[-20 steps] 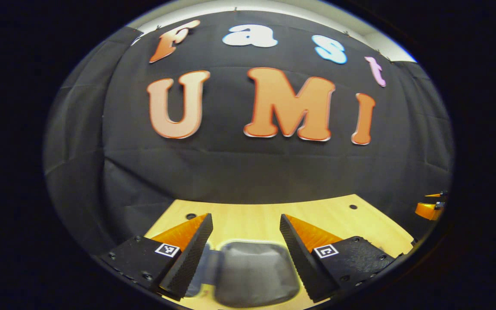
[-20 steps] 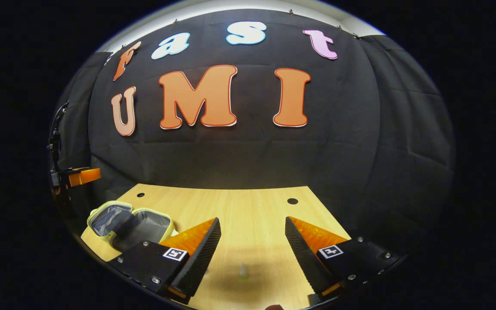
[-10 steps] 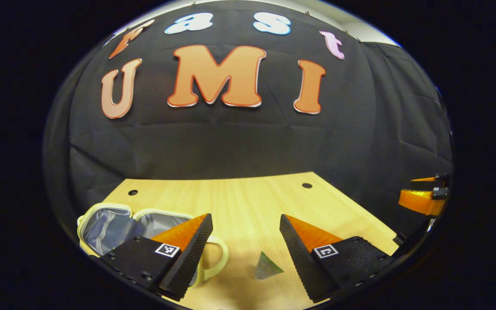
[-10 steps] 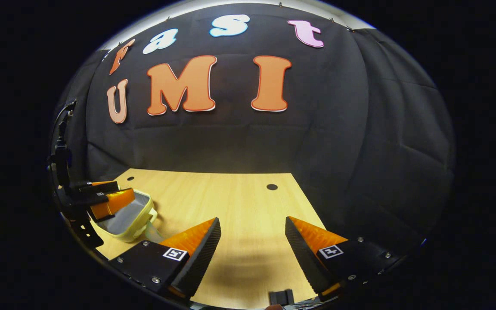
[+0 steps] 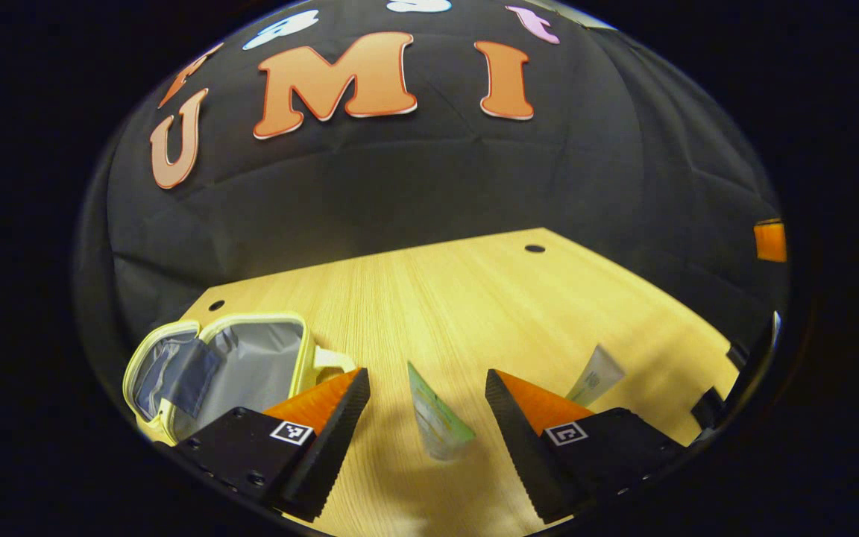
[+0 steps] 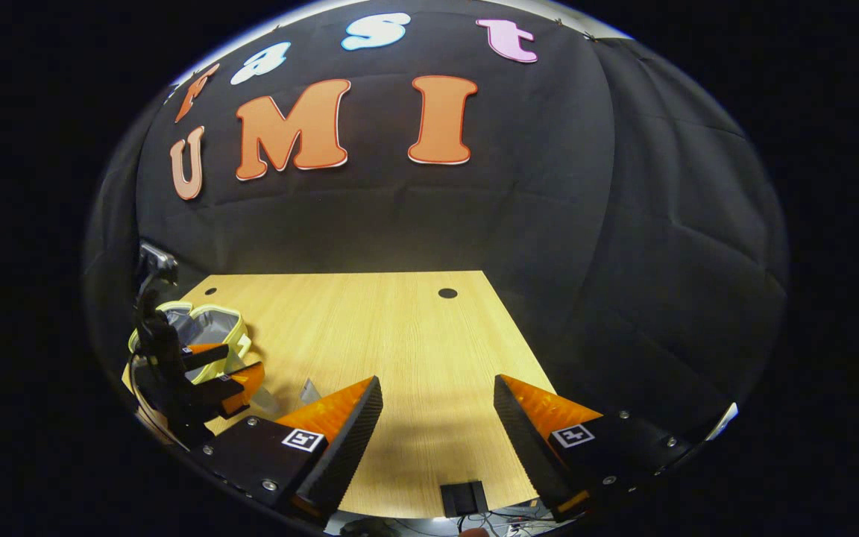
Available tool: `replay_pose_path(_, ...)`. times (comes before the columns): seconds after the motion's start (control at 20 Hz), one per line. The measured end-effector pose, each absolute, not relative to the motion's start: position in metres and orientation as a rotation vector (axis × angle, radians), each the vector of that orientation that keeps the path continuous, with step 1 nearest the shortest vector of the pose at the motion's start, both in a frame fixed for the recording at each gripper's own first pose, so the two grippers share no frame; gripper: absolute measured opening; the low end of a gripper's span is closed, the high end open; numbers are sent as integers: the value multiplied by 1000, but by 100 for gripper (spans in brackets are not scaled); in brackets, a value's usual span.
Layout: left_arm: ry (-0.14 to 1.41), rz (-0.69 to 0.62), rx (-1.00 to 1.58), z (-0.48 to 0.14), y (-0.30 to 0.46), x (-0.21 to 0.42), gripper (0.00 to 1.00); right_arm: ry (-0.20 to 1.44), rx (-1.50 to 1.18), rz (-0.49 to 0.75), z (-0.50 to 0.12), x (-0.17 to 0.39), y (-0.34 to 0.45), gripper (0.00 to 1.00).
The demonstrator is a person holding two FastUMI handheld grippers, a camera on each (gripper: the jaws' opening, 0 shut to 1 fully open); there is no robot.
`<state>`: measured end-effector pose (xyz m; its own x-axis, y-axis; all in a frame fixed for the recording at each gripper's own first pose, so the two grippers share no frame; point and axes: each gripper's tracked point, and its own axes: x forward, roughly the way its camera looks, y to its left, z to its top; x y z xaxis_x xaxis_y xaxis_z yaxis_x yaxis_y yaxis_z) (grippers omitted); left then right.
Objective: First open the suitcase, pack the skin care products into it, and then close the suitcase.
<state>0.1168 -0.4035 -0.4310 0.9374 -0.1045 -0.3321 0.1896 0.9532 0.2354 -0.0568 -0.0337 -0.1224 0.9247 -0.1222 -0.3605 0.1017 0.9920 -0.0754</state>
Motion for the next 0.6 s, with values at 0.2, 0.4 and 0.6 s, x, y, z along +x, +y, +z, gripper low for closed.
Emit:
replay_pose_path(0.2, 361, -148, 313, -466, -405, 121, 92, 414, -81, -104, -138, -61, -29, 95)
replay_pose_path(0.4, 382, -144, 362, -485, -406, 125, 51, 431, -72, -100, -144, -60, -24, 96)
replay_pose_path(0.6, 428, -192, 351, -486, -411, 128, 33, 427, -86, -96, -146, -59, -19, 95)
